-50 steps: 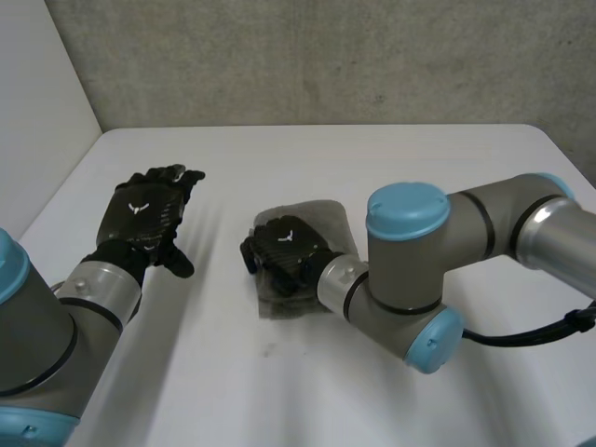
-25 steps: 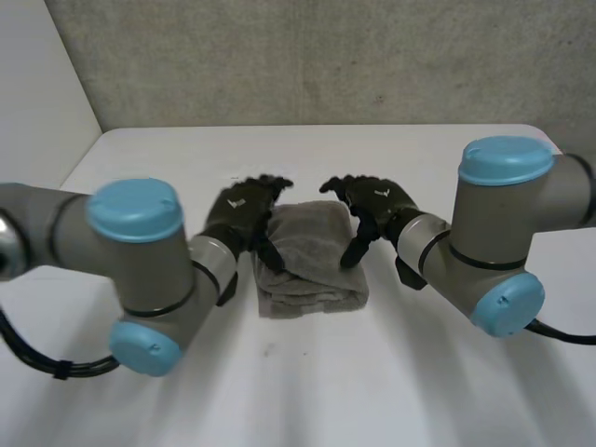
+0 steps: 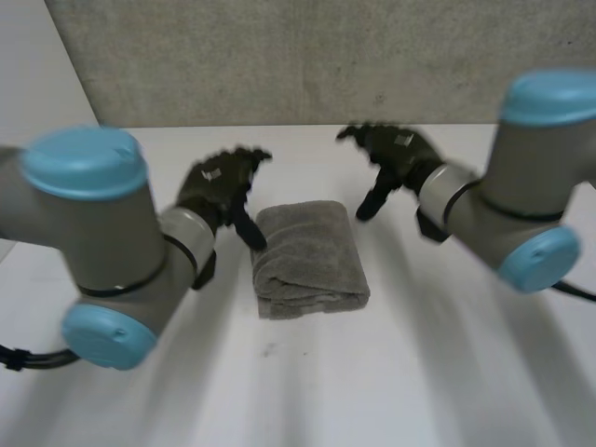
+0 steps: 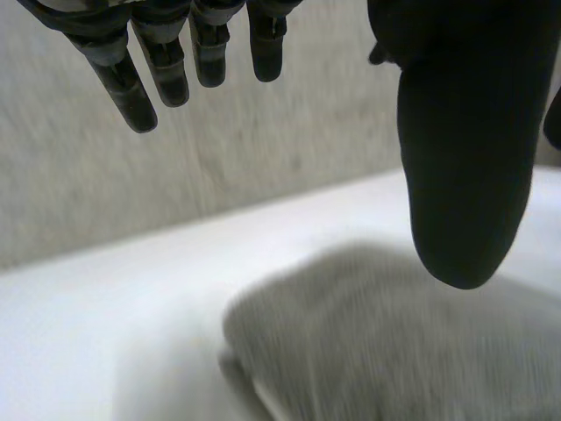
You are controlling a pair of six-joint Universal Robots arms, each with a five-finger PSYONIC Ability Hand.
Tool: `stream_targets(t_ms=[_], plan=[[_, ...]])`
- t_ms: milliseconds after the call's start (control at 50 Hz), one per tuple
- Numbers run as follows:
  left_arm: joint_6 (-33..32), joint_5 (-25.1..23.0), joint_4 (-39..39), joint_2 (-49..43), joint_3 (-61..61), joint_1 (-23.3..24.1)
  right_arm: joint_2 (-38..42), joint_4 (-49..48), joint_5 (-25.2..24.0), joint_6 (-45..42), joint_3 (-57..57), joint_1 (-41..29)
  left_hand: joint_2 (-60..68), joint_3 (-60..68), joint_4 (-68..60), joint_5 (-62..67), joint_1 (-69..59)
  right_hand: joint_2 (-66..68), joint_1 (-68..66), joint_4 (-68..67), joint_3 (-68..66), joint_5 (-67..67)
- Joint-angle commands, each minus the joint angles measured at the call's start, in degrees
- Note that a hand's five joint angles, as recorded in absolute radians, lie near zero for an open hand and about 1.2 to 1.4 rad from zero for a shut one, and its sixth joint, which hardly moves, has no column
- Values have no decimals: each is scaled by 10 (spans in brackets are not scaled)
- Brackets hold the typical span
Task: Fold the towel.
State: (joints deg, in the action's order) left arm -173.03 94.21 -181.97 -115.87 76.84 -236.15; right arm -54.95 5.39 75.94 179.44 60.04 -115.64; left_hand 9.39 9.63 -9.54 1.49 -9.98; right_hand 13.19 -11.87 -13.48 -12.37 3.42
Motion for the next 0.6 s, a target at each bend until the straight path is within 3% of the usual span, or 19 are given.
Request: stream_targets(t_ms=[20, 80, 260, 600], plan=[[1, -1, 52, 182, -10, -41, -190, 4, 70, 8, 36, 45, 6, 4, -5, -15, 0, -32, 19, 35, 24, -34], [1, -1, 89, 234, -12, -70, -232, 30, 108, -1, 49, 48, 6, 4, -5, -15, 0, -32, 19, 35, 24, -34], [-25, -3, 190, 294, -24, -97, -274, 103, 128, -46, 92, 61, 6, 4, -5, -15, 0, -32, 19, 35, 24, -34], [-49, -3, 199, 298, -15, -91, -324, 91, 123, -73, 113, 64, 6, 4, -5, -15, 0, -32, 19, 35, 24, -34]])
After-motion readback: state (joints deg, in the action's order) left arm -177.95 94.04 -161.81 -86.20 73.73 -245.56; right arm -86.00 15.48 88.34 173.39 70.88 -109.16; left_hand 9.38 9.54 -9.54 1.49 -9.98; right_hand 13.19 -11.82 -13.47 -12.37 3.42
